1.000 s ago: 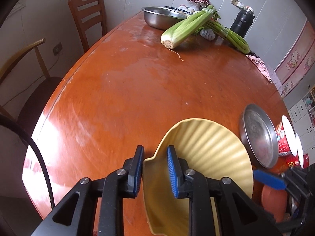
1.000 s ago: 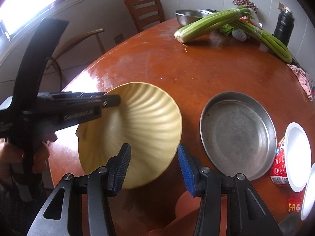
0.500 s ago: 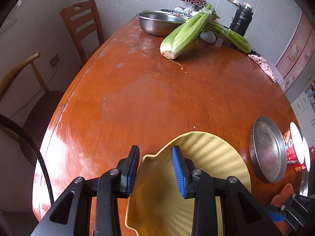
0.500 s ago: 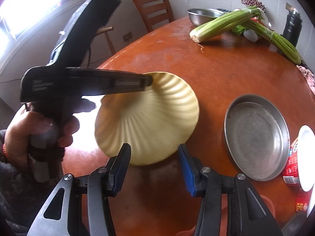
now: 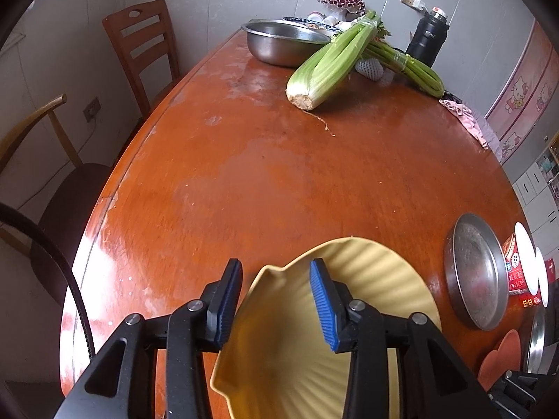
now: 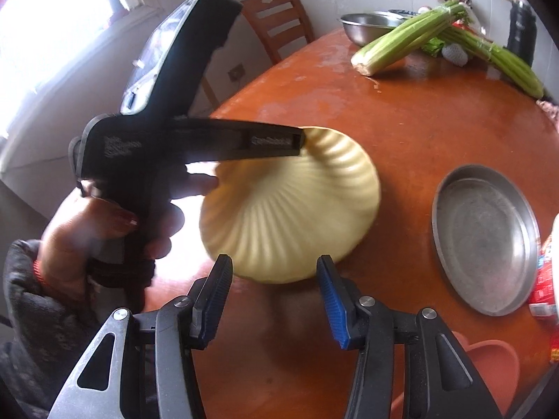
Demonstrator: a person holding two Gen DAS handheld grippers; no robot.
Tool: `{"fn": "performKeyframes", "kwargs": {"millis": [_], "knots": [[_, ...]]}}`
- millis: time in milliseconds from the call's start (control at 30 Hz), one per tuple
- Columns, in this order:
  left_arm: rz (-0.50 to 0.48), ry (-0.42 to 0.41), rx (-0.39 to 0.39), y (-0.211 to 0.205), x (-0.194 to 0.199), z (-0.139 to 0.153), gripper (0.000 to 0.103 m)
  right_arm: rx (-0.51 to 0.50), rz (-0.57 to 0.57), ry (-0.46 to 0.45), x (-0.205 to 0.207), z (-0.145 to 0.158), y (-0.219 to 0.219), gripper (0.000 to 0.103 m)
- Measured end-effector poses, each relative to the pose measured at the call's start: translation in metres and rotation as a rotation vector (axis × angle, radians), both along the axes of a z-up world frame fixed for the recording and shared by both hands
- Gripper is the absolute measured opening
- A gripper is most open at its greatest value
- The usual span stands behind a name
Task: Organize plates and bowls
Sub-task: 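Lift the yellow shell plate with the left tool and carry it across the table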
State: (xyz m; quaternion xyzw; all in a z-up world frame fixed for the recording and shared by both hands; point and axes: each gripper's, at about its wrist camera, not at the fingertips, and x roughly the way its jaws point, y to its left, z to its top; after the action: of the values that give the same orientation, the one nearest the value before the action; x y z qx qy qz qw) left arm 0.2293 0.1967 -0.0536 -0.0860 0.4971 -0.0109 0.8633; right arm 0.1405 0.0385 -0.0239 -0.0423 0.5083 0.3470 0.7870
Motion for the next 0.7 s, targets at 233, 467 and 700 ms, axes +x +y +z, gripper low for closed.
{"fn": "performKeyframes", "kwargs": {"millis": [233, 467, 700], "knots": [[0.018, -0.021, 0.020, 0.002, -0.009, 0.005, 0.041, -0.006, -0.030, -0.005, 0.000, 0.001, -0.004, 0.053], [0.040, -0.057, 0.059, 0.003, -0.020, 0.017, 0.042, -0.007, -0.044, -0.014, 0.000, 0.005, -0.012, 0.053], [0.053, -0.099, 0.071, -0.003, -0.036, 0.034, 0.049, 0.003, -0.060, -0.043, -0.005, 0.017, -0.021, 0.053]]}}
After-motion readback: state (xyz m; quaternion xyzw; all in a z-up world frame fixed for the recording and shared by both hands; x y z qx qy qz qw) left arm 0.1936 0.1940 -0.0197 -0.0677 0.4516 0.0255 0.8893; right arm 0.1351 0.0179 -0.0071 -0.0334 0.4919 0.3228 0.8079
